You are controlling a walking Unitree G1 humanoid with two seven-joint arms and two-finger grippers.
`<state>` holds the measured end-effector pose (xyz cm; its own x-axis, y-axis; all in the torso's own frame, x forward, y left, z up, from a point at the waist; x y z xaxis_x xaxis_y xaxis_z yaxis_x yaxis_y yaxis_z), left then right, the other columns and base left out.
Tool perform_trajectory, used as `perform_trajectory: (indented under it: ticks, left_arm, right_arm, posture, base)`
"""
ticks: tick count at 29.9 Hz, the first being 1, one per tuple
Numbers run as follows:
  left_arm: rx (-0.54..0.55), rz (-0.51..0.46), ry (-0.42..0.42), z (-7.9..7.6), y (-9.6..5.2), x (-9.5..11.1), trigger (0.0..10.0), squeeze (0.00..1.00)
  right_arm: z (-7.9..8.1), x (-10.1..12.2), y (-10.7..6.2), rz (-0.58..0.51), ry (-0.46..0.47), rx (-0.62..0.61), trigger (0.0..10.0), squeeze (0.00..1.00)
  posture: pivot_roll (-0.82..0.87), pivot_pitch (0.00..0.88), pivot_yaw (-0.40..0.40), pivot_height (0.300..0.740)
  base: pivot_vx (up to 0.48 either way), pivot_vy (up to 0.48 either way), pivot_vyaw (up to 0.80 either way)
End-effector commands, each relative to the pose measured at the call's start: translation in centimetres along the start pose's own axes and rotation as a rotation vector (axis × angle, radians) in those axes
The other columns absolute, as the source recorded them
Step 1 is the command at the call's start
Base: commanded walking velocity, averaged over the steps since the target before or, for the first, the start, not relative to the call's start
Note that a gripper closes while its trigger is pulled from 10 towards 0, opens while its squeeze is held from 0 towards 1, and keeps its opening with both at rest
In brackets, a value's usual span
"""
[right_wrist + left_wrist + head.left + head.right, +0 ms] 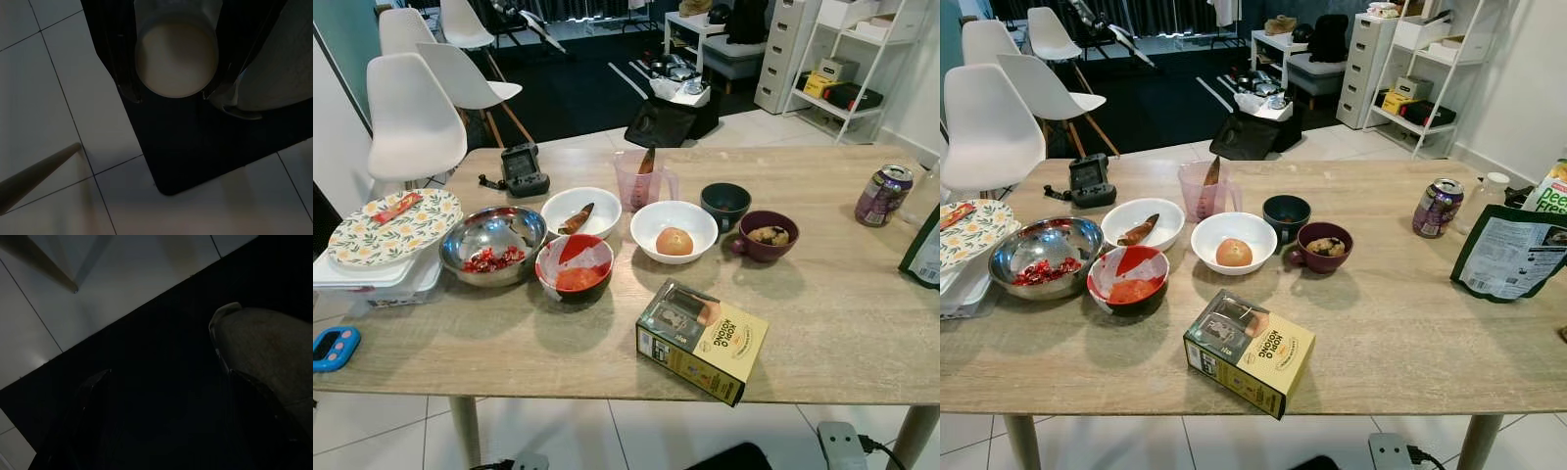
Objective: Restocking fridge
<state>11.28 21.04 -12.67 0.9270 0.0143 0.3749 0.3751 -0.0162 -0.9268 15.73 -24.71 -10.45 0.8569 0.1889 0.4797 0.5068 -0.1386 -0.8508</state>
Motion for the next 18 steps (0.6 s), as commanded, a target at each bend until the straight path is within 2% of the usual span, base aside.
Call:
perform_trajectory:
  ticks: [1,11,18]
  left_arm:
    - [-0.005,0.023,-0.007,-0.2,0.0,-0.4,10.0,0.00]
    - [-0.004,0.021,-0.025,-0.6,0.1,-0.3,10.0,0.00]
    - [0.015,0.022,-0.036,0.0,0.0,-0.5,10.0,0.00]
  right_arm:
    - [0.2,0.4,0.1,-0.010,-0.015,0.007,10.0,0.00]
    - [0.7,-0.6,0.0,0.029,-0.047,0.022,10.0,0.00]
    - [0.5,-0.6,0.0,0.032,-0.040,0.025,10.0,0.00]
  posture:
    - [-0.01,0.000,-0.038,0.740]
    - [-0.01,0.000,-0.048,0.740]
    - [-0.02,0.000,-0.042,0.740]
  base:
    - [0.000,0.000,0.00]
    - [0.000,0.000,0.00]
    - [0.000,0.000,0.00]
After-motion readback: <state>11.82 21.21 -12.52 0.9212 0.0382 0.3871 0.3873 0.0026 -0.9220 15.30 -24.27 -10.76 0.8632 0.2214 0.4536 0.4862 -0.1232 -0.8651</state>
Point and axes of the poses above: a point about 5 cm out from each wrist's last joint towards the gripper, its own y axis pointing out of the wrist towards the gripper, its own x axis along the axis of the wrist's last joint, z = x × y, the point moved 2 cm from there along y, pointing out of the wrist towards the gripper, and after that the axes turned 10 degrees about -y, right-handed, at the moved point
